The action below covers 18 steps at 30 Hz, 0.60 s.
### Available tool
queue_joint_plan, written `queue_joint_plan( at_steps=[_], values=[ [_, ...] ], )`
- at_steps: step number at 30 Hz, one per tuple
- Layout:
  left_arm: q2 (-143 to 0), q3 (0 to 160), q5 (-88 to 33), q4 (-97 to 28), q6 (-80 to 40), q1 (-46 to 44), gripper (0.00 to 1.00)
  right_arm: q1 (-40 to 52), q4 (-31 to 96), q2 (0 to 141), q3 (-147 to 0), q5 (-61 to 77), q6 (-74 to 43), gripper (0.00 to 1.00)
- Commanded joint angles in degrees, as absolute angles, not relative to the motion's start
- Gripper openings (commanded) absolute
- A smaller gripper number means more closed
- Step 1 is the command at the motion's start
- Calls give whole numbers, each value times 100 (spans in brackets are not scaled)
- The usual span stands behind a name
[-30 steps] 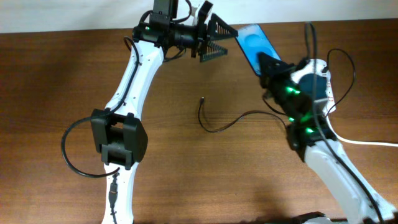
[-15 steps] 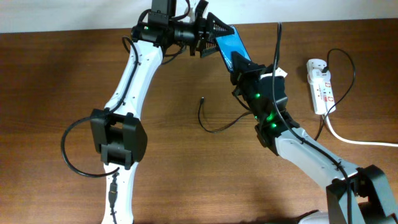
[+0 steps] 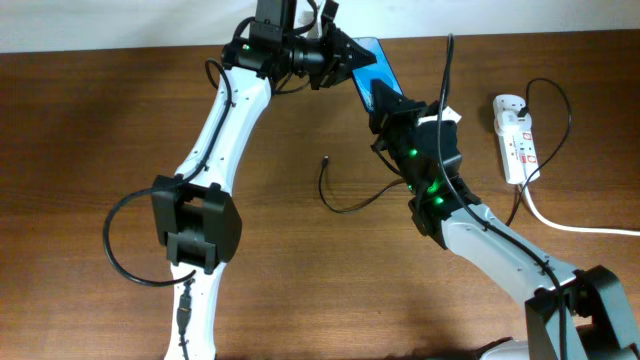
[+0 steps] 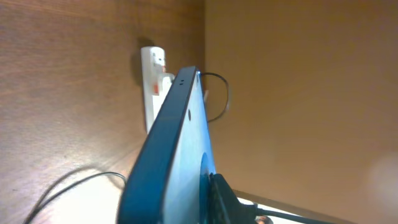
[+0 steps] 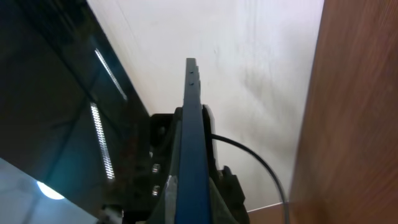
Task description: Plug charger to phone and switch on socket
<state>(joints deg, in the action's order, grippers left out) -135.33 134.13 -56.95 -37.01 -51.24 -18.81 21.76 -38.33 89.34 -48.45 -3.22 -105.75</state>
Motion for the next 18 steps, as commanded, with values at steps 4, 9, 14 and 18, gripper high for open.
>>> queue_joint_plan(
  at_steps=[4, 9, 14, 18],
  values=[
    [-13415, 13461, -5544, -3697, -4812, -1907, 0, 2250, -3835, 8947, -4984, -152, -10269, 4],
    [-13415, 13461, -5546, -3693, -4814, -1872, 0, 2248, -3835, 8947, -4984, -156, -10269, 22],
    [-13415, 13461, -5566, -3940, -4762, -1590, 0, 2171, -3520, 8947, -4982, -174, -10239, 51],
    [-13415, 13461, -5570, -4534, -4165, -1168, 0, 1861, -2888, 8943, -4982, 32, -9358, 82]
  ],
)
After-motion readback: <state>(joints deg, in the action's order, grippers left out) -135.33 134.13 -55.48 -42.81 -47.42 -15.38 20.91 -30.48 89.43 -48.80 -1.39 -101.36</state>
